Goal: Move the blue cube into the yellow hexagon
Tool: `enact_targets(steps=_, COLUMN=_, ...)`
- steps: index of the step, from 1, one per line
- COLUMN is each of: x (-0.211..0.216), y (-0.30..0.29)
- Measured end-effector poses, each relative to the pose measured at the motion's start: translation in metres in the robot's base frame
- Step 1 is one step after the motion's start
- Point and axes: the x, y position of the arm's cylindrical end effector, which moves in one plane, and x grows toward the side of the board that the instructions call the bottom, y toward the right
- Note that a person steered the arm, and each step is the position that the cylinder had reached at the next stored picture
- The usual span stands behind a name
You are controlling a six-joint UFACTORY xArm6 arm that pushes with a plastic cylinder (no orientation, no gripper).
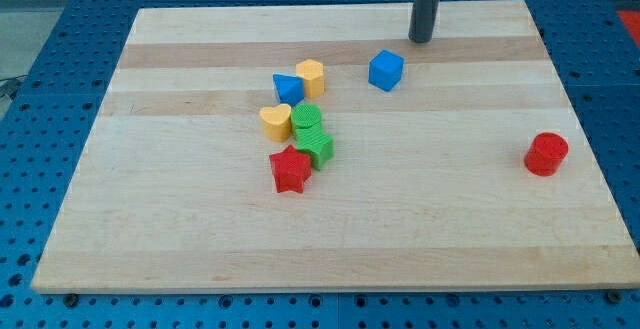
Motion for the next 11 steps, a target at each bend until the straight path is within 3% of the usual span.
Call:
enact_targets(steps=1, x=0.029, y=0.000)
enact_targets(steps=3, x=0.034, y=-0.015)
enact_targets(steps=5, x=0.069, y=-0.048)
enact_targets(steps=8, x=0.083, y=-0.001)
enact_targets(steps=11, x=0.083, y=-0.070)
